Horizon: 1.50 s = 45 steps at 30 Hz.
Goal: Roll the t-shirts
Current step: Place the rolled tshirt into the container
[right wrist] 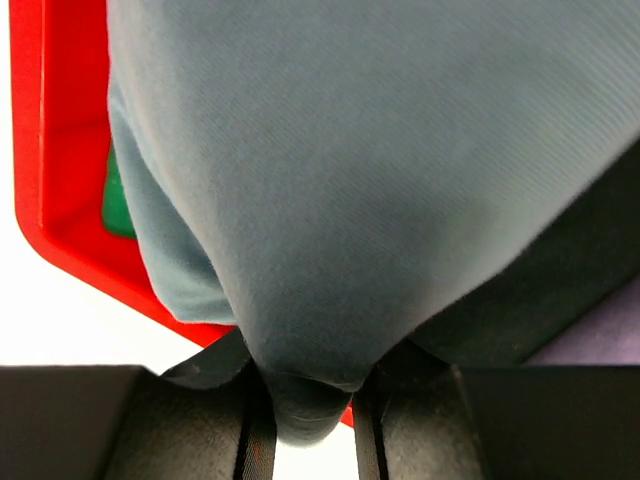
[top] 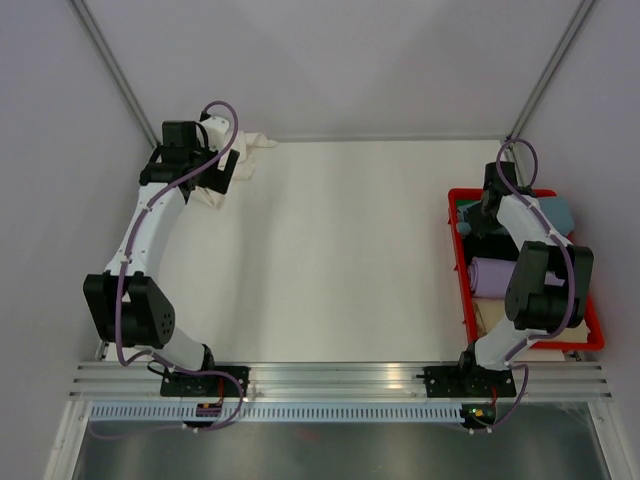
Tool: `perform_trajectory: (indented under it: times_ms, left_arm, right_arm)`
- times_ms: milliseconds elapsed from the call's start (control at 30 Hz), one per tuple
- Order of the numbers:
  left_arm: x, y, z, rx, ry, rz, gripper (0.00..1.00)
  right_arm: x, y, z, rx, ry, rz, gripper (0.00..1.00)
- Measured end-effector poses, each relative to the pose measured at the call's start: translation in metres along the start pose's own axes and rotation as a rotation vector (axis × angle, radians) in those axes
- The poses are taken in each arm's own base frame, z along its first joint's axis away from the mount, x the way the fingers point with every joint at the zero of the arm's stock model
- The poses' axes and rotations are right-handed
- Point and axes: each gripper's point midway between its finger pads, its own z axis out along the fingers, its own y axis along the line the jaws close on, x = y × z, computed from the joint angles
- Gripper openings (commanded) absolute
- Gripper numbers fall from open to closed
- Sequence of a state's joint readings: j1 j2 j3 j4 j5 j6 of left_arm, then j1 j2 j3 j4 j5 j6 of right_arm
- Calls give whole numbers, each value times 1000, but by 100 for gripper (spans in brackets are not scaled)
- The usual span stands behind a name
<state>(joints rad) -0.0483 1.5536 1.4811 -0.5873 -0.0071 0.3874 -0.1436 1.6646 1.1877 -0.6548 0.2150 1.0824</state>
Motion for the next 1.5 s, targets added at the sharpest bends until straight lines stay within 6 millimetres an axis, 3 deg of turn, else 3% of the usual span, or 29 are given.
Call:
perform_trajectory:
  times_ms: [67, 100, 167, 200, 267, 500, 600, 700, 800, 900, 933, 1000, 1100, 1233, 1333, 1500]
  left_arm:
    - [1, 0, 2, 2, 4, 3, 100]
    - [1, 0, 2, 2, 6, 4, 100]
    - [2, -1, 3, 3, 7, 6, 100]
    - [2, 0, 3, 3, 7, 7, 100]
    - [2, 0, 3, 3, 7, 11, 100]
    - [1, 1, 4, 1, 3, 21, 100]
    - [-2, 2, 6, 0, 0, 26, 100]
    - [-3, 2, 9, -1, -3, 27, 100]
    - [-5, 3, 10, -2, -4, 27, 100]
    - [-7, 2, 10, 5, -9, 27, 100]
    - [-7, 2, 10, 6, -9, 27, 100]
    - [-8, 2, 10, 6, -12, 27, 100]
    - [-8, 2, 10, 9, -13, 27, 100]
    - [-8, 1, 10, 12, -15, 27, 100]
    - [-8, 1, 10, 11, -14, 27, 100]
    - [-7, 1, 9, 10, -14, 28, 100]
  right_arm:
    - [4, 0, 0, -12, 22, -41, 35]
    - [6, 0, 0, -20, 35, -61, 41]
    - [10, 0, 0, -30, 56, -97, 54]
    - [12, 0, 0, -30, 67, -115, 68]
    - [16, -2, 0, -23, 90, -151, 82]
    - [11, -12, -14, 15, 91, -219, 97]
    - [1, -19, -38, 29, 51, -239, 98]
    - [-23, -23, -73, 20, -49, -233, 98]
    - [-50, -39, -105, 4, -136, -167, 87]
    - [-90, -67, -134, 3, -259, -41, 35]
    - [-102, -78, -141, 8, -299, -1, 7]
    - [-115, -94, -147, 19, -347, 56, 1]
    - [-124, -114, -133, 60, -347, 113, 0]
    - [-131, -134, -77, 142, -269, 145, 0]
    - [-128, -138, -48, 167, -220, 124, 0]
    - [-137, -130, -35, 143, -237, 110, 0]
